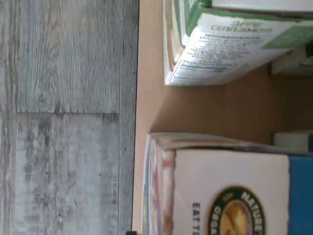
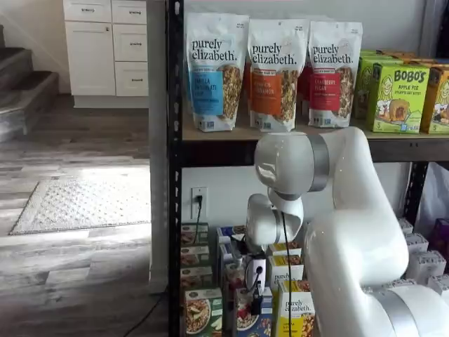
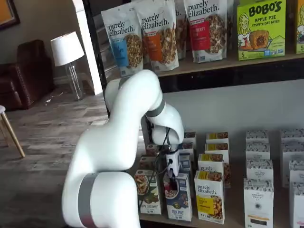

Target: Pick up the blue and white box that is on the bottom shelf, the second box from the left

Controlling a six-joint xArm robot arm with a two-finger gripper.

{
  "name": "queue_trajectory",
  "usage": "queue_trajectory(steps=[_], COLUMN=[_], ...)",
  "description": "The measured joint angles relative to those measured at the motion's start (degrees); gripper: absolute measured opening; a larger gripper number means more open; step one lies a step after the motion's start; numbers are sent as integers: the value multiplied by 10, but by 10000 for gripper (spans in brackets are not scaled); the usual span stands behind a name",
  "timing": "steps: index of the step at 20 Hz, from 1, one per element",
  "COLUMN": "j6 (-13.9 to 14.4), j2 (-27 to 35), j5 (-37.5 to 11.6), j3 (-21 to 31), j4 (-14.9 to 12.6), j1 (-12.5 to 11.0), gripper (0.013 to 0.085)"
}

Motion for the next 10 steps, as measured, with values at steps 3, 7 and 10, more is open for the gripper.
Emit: queue_trajectory(steps=[3, 7, 10], j6=[5, 3, 5], j2=[4, 6, 7], j5=[-2, -4, -3], j3=[-2, -2, -2], j4=[-2, 2, 2], j1=[3, 5, 7], gripper=[850, 770, 730])
